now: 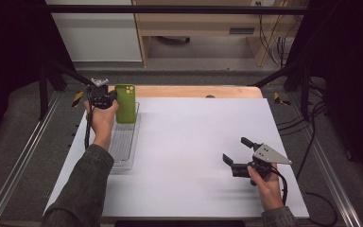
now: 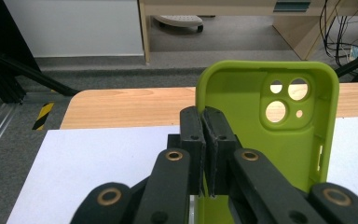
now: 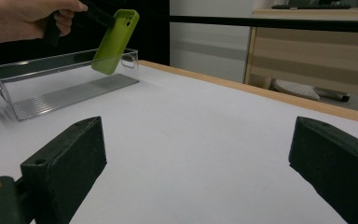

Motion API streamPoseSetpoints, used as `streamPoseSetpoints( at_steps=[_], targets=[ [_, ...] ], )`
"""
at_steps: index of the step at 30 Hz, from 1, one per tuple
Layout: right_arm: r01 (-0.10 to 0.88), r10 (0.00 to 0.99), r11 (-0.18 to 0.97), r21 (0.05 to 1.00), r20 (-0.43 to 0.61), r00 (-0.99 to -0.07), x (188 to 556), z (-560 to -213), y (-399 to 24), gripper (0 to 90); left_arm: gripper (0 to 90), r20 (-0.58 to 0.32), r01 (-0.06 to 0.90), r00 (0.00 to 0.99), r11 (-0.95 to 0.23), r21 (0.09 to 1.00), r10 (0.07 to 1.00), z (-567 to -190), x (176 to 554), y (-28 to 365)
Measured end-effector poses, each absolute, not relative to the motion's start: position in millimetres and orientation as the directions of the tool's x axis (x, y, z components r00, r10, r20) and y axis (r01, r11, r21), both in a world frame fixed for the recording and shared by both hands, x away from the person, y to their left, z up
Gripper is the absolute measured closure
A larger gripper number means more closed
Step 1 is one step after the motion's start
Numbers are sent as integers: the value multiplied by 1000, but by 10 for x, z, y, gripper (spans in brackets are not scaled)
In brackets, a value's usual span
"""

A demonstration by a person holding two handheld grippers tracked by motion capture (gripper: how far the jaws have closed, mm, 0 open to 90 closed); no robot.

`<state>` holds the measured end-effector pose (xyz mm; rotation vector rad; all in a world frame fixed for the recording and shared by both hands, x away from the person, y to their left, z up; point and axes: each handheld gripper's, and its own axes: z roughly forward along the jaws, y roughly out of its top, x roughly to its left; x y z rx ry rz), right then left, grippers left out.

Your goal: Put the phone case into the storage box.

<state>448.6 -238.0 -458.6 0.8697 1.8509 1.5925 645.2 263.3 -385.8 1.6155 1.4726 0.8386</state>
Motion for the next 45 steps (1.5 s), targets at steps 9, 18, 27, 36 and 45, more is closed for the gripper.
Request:
streamPoseSetpoints(
  at_steps=[9, 18, 27, 36, 45],
  targets=[
    [123, 765, 91, 988, 10, -644, 4486, -4586, -2381, 40, 867, -29, 479, 103, -24, 877, 994, -3884, 6473, 2619],
    [125, 764, 91, 988, 11, -646, 4488, -4588, -2381, 40, 634, -10, 414, 115, -39, 909, 993, -3828, 6434, 2581],
    [122, 763, 91, 988, 10, -646, 4484, -4585, -2376, 39, 466, 15, 385, 165, -79, 920, 986, -3697, 6303, 2521],
    [122, 763, 93, 988, 8, -646, 4480, -4583, -2374, 40, 295, 35, 377, 219, -117, 919, 975, -3641, 6204, 2436],
    [121, 763, 92, 988, 8, -646, 4478, -4581, -2372, 40, 164, 14, 374, 257, -113, 920, 966, -3633, 6147, 2396]
  ],
)
